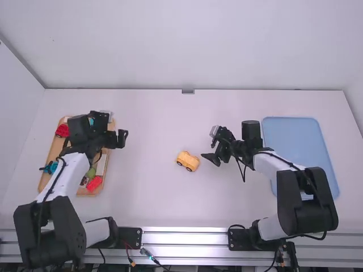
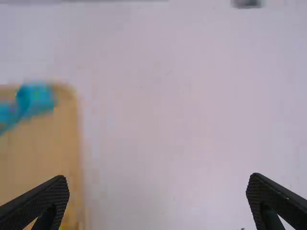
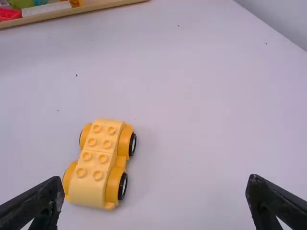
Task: Assemble lego blocks to make yellow taxi
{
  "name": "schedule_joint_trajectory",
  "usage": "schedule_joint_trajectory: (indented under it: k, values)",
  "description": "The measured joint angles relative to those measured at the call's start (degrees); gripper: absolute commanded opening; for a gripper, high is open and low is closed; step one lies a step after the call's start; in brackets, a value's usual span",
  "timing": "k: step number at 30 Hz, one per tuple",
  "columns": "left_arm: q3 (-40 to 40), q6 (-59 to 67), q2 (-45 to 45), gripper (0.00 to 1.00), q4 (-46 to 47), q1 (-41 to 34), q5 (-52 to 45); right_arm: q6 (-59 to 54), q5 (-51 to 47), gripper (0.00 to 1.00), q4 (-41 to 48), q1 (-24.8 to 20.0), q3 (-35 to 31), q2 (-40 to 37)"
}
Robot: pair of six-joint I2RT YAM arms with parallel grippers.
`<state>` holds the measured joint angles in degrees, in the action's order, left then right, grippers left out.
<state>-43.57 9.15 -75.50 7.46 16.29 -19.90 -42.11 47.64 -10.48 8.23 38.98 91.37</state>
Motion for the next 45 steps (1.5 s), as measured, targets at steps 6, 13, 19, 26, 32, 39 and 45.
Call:
schedule_joint_trajectory:
  k: [6,13,19,26,32,39,45]
  values:
    - [-3.3,-12.3,-0.7,0.99,15.1,0.8,11.8,0.1,0.0,0.99,-0.1,0.0,0.0,0.0]
    - [-16.3,-15.7,-9.5,0.99,30.3,1.4,21.9,1.2,0.0,0.99,-1.9,0.0,-0.1,0.0]
    - [-28.1,-5.3,-23.7,0.99,35.2,4.6,27.9,4.8,0.0,0.99,-5.2,0.0,-0.1,0.0]
    - [-31.1,4.3,-31.1,0.99,31.5,5.7,34.7,5.8,0.0,0.99,-8.7,0.0,-0.1,0.0]
    - [-31.2,24.9,-31.3,0.99,29.0,5.9,30.2,8.3,0.0,0.99,-8.4,0.0,0.9,0.0]
    - [-31.2,40.3,-31.3,0.99,30.1,7.0,23.5,11.2,0.0,0.99,-8.5,0.0,3.5,0.0]
    - [-31.2,47.1,-31.3,0.99,28.6,10.2,21.4,12.8,0.0,0.99,-8.4,0.0,3.8,0.0]
